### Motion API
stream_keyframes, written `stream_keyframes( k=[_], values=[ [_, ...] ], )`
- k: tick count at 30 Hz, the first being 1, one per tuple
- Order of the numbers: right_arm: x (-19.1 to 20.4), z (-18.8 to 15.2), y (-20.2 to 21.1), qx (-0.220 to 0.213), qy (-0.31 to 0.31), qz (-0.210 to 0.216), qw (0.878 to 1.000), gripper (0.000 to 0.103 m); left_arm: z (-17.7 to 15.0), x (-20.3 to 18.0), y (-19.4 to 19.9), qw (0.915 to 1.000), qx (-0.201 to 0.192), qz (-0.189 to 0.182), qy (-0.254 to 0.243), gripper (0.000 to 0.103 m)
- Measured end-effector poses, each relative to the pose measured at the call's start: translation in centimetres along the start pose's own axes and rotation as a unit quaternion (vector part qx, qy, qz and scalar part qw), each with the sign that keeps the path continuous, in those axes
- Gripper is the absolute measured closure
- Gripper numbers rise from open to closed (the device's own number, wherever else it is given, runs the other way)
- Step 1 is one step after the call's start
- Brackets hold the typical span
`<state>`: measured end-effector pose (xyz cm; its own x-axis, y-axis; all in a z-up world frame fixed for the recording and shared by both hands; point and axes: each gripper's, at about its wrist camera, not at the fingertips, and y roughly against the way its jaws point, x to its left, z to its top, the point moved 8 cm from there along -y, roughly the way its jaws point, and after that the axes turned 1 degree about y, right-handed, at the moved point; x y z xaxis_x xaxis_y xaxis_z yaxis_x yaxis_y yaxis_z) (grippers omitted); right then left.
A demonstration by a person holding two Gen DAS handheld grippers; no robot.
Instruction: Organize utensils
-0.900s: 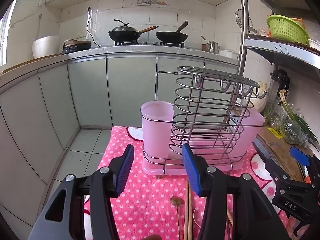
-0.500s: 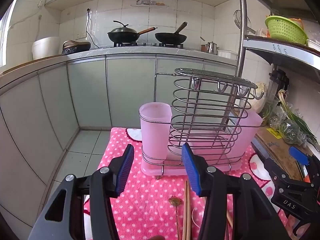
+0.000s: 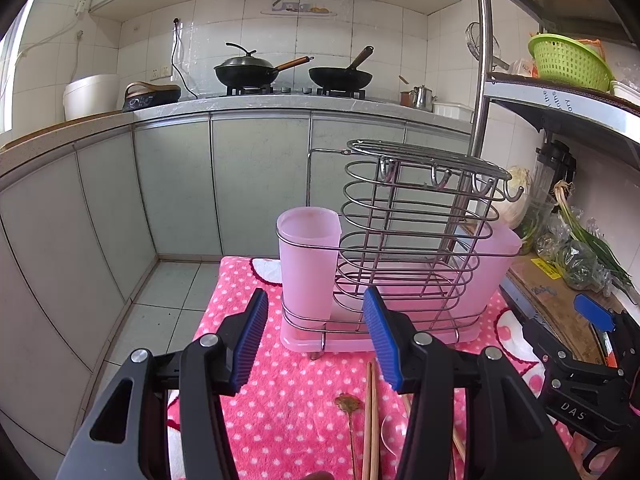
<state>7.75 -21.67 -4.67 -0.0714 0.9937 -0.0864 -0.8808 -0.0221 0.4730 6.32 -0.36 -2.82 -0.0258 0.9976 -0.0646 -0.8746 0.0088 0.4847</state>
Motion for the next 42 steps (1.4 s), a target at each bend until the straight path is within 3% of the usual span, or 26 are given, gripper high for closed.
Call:
stream_keyframes(
  k=[42],
  values=[
    [0.04, 0.30, 0.38, -0.009, 0.010, -0.004, 1.000, 0.012, 0.16, -0.20, 0.44, 0.9999, -0.010, -0.004, 0.000, 0.054]
  ],
)
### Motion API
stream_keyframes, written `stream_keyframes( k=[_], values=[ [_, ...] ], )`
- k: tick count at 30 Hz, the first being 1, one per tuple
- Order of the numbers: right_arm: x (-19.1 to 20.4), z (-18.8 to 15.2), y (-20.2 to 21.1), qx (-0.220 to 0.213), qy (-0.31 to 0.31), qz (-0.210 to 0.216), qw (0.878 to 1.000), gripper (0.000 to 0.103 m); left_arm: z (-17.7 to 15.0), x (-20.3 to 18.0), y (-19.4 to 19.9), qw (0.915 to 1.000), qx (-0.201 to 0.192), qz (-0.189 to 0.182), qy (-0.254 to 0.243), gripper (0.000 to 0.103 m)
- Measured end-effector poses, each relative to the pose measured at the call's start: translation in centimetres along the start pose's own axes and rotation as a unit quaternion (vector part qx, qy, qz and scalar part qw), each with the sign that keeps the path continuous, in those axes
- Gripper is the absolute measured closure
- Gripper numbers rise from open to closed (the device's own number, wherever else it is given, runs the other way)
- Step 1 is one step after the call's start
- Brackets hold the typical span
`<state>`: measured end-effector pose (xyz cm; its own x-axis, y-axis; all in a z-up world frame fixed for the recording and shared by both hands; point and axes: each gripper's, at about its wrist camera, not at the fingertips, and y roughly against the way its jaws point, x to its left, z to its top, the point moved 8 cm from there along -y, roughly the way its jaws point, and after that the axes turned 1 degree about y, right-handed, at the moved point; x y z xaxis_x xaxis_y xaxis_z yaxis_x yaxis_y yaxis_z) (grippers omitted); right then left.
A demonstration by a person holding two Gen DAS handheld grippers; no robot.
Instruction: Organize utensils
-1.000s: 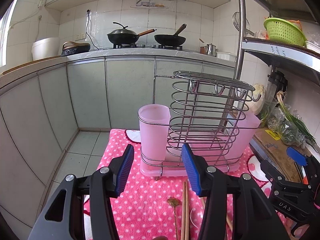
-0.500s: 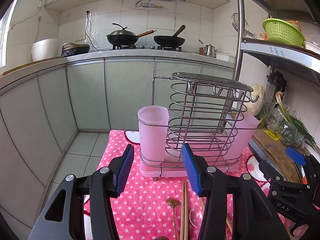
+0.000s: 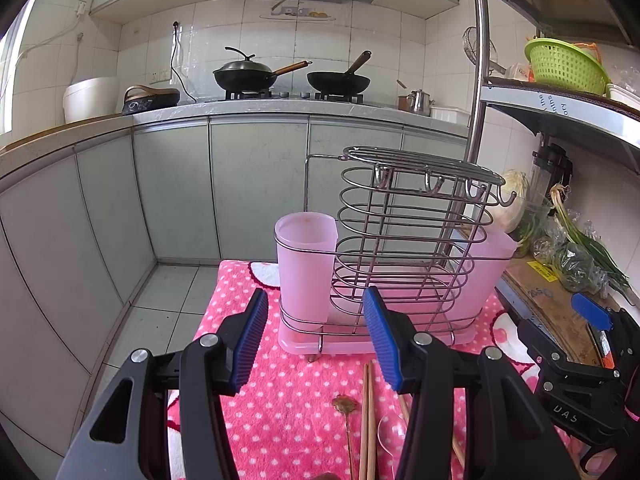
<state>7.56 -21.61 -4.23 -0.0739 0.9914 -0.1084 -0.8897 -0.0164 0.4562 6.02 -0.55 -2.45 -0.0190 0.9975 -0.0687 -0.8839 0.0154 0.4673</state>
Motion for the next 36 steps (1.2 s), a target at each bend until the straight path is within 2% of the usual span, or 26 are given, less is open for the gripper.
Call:
stream_keyframes(
  k=[26, 30, 36],
  values=[
    [0.0, -0.1, 0.0, 0.000, 0.001, -0.002, 1.000, 0.012, -0.6, -0.2, -0.3, 1.0000, 0.008, -0.003, -0.006, 0.054],
    [-0.2, -0.2, -0.1, 0.009, 0.002, 0.002, 1.000, 0.012, -1.0, 0.3, -0.8, 0.9997, 0.020, -0.003, -0.013, 0.054],
    [-0.8, -1.4, -1.1, 0.053, -0.015, 0.028, 0.998, 0.012, -2.1, 1.5, -1.9, 0.9984, 0.055, -0.006, -0.009, 0.054]
  ],
)
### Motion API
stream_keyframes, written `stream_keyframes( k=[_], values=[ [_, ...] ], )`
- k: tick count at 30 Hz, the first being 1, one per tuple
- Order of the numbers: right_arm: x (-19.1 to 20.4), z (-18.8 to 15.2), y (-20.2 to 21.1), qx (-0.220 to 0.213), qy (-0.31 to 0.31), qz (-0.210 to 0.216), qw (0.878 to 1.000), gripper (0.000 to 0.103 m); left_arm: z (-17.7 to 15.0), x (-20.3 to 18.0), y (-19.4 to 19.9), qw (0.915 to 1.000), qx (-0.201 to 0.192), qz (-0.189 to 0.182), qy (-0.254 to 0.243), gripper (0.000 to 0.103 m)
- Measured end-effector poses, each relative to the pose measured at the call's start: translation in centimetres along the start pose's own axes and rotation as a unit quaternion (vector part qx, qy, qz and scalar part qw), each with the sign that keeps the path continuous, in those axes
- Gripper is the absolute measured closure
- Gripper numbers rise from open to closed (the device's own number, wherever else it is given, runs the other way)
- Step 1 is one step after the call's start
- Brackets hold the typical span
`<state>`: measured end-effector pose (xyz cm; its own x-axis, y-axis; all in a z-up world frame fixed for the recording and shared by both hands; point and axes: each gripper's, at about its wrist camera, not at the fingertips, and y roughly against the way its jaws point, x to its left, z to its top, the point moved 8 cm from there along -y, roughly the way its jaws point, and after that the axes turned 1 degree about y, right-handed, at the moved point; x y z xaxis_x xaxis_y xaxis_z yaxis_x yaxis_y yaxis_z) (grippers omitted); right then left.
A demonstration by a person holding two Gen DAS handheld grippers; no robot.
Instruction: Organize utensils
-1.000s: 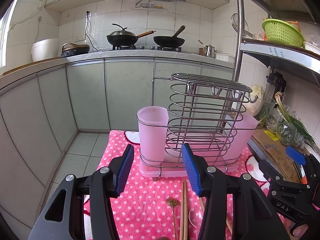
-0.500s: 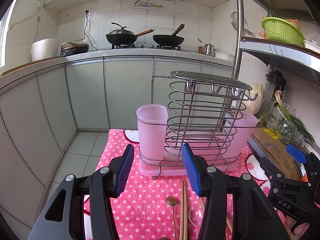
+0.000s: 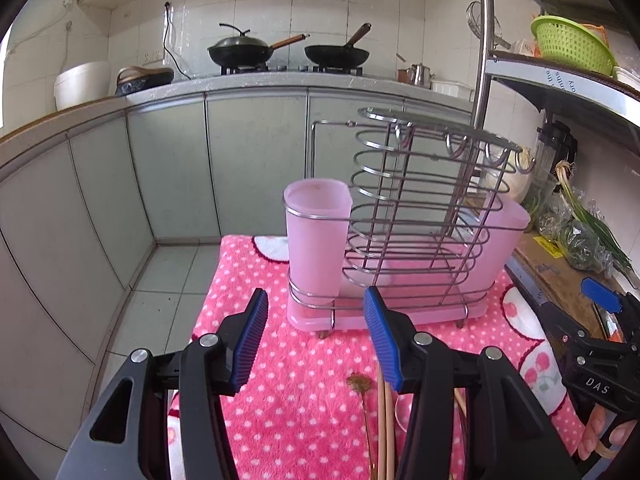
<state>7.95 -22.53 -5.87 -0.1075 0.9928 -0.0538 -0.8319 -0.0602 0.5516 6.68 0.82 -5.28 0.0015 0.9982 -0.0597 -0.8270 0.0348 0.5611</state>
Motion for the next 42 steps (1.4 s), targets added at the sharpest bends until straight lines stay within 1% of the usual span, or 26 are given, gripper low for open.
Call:
stream_keyframes(
  k=[3, 5, 7, 8, 10, 11, 12, 13, 15, 17, 19, 22, 24, 26, 27, 30, 32, 34, 37, 39, 40, 42],
  values=[
    [0.1, -1.1, -0.7, 0.028, -0.007, 0.019, 0.999, 0.013, -0.6, 0.0, -0.3, 0.9998, 0.014, -0.010, -0.004, 0.054],
    [0.4, -2.0, -1.4, 0.056, -0.008, 0.037, 0.998, 0.017, -1.2, 0.1, -0.6, 0.9994, 0.028, -0.017, -0.009, 0.054],
    [0.8, -3.2, -2.3, 0.089, -0.011, 0.058, 0.994, 0.030, -1.7, 0.1, -0.9, 0.9987, 0.042, -0.028, -0.010, 0.054],
    [1.0, -3.8, -2.6, 0.102, -0.013, 0.065, 0.993, 0.033, -2.0, 0.1, -1.1, 0.9983, 0.048, -0.032, -0.009, 0.054],
    [1.4, -5.0, -3.5, 0.133, -0.020, 0.082, 0.987, 0.050, -2.6, 0.4, -1.5, 0.9974, 0.061, -0.038, -0.007, 0.054],
    [1.6, -5.5, -3.8, 0.145, -0.025, 0.090, 0.985, 0.055, -3.0, 0.5, -1.7, 0.9966, 0.071, -0.042, -0.003, 0.054],
    [1.9, -6.1, -4.1, 0.159, -0.033, 0.106, 0.981, 0.065, -3.3, 0.6, -2.0, 0.9954, 0.082, -0.048, 0.003, 0.054],
    [2.3, -6.7, -4.5, 0.173, -0.040, 0.118, 0.977, 0.071, -3.6, 0.6, -2.2, 0.9943, 0.092, -0.053, 0.006, 0.054],
    [2.8, -7.4, -4.9, 0.188, -0.045, 0.131, 0.972, 0.076, -4.6, 0.6, -3.0, 0.9903, 0.120, -0.069, 0.011, 0.054],
    [3.5, -8.1, -5.2, 0.201, -0.046, 0.144, 0.968, 0.077, -5.2, 0.3, -3.6, 0.9866, 0.141, -0.081, 0.014, 0.057],
    [4.2, -8.7, -5.5, 0.213, -0.048, 0.154, 0.964, 0.077, -6.1, -0.4, -4.7, 0.9803, 0.171, -0.098, 0.019, 0.066],
    [4.9, -9.2, -6.2, 0.227, -0.045, 0.157, 0.960, 0.077, -7.9, -1.3, -6.5, 0.9685, 0.219, -0.116, 0.023, 0.075],
    [5.2, -9.4, -6.7, 0.235, -0.043, 0.157, 0.958, 0.077, -9.0, -1.8, -7.8, 0.9622, 0.245, -0.116, 0.026, 0.076],
    [5.6, -9.5, -7.1, 0.240, -0.042, 0.161, 0.957, 0.082, -9.9, -2.0, -8.8, 0.9588, 0.260, -0.111, 0.028, 0.076],
    [5.7, -9.6, -7.3, 0.241, -0.040, 0.161, 0.956, 0.087, -10.2, -2.0, -9.1, 0.9582, 0.263, -0.109, 0.028, 0.076],
    [5.9, -9.9, -7.8, 0.247, -0.039, 0.166, 0.954, 0.095, -11.1, -2.4, -10.5, 0.9554, 0.279, -0.095, 0.021, 0.077],
    [5.6, -10.0, -7.9, 0.246, -0.048, 0.165, 0.954, 0.095, -11.3, -2.8, -11.3, 0.9525, 0.287, -0.099, 0.027, 0.079],
    [4.8, -9.9, -7.9, 0.242, -0.059, 0.158, 0.955, 0.095, -11.4, -3.2, -11.7, 0.9531, 0.286, -0.097, 0.022, 0.081],
    [2.5, -9.8, -7.6, 0.242, -0.081, 0.142, 0.957, 0.096, -11.5, -3.9, -12.3, 0.9522, 0.289, -0.096, 0.020, 0.082],
    [1.2, -9.9, -7.5, 0.244, -0.095, 0.130, 0.956, 0.096, -11.4, -4.3, -12.4, 0.9535, 0.286, -0.095, 0.007, 0.088],
    [0.7, -9.9, -7.4, 0.245, -0.101, 0.125, 0.956, 0.096, -11.3, -4.5, -12.6, 0.9542, 0.285, -0.092, 0.005, 0.095],
    [-0.3, -10.1, -7.4, 0.250, -0.112, 0.115, 0.955, 0.096, -11.1, -4.3, -12.4, 0.9542, 0.285, -0.092, 0.010, 0.100]
  ],
)
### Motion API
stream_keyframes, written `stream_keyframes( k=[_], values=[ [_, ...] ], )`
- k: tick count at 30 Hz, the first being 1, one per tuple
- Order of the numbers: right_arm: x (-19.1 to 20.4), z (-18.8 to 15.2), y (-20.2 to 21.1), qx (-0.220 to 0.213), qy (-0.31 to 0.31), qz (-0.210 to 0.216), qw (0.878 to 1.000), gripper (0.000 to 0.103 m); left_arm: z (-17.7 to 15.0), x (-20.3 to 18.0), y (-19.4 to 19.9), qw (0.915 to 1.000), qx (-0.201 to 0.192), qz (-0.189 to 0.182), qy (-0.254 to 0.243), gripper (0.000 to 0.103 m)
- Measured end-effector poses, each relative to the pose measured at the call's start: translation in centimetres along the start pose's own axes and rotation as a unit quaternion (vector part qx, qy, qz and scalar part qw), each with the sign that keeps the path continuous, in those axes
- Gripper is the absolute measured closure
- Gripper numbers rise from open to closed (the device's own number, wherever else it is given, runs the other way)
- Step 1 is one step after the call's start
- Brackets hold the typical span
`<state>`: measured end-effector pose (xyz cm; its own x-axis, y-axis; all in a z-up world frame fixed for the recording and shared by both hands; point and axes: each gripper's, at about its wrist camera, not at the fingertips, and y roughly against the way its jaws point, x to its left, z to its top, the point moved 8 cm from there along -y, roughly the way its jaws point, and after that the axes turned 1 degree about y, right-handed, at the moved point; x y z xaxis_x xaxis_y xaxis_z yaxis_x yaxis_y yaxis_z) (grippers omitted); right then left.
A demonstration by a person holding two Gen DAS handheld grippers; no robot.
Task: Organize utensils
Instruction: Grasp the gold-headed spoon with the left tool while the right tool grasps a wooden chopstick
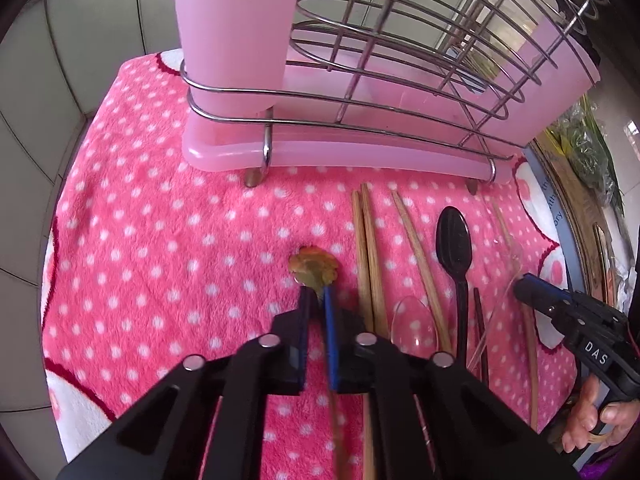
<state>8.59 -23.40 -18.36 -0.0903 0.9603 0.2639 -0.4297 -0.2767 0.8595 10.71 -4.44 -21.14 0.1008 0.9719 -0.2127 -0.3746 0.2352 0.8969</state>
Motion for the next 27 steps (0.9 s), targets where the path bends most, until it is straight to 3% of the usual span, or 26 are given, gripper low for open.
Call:
stream_keyframes(
  k=[6, 9, 12, 16, 17, 19, 22, 27],
  values=[
    [-1.4, -0.2, -0.8, 0.032, -0.021, -0.004, 0.999, 0.093, 0.3, 2.7, 1.8, 0.9999, 0.003, 0.004, 0.010, 0.100],
    [-1.0, 0.5, -1.5, 0.045, -0.019, -0.003, 0.999, 0.087, 0.5, 3.4, 2.0, 0.9999, 0.010, 0.006, 0.007, 0.100],
    [-0.4, 1.2, -1.9, 0.043, -0.003, -0.011, 0.999, 0.080, 0.5, 3.6, 1.3, 0.9997, 0.025, 0.004, 0.004, 0.100],
    [-0.6, 2.2, -2.2, 0.035, -0.007, -0.015, 0.999, 0.080, 0.8, 3.3, 0.5, 0.9994, 0.032, 0.005, 0.008, 0.099],
    [-0.6, 2.3, -2.4, 0.033, -0.008, -0.015, 0.999, 0.080, 1.0, 3.0, 0.1, 0.9994, 0.034, 0.005, 0.010, 0.099],
    [-0.9, 2.5, -2.6, 0.029, -0.010, -0.024, 0.999, 0.097, 1.2, 3.2, 0.1, 0.9993, 0.036, 0.000, 0.013, 0.098],
    [-1.7, 2.6, -2.4, 0.029, -0.038, -0.003, 0.999, 0.097, 1.4, 3.7, 0.3, 0.9990, 0.037, -0.014, 0.022, 0.099],
    [-2.9, 2.5, -0.6, 0.016, -0.054, -0.005, 0.998, 0.097, 1.5, 4.8, 2.3, 0.9988, 0.016, -0.033, 0.031, 0.102]
  ],
)
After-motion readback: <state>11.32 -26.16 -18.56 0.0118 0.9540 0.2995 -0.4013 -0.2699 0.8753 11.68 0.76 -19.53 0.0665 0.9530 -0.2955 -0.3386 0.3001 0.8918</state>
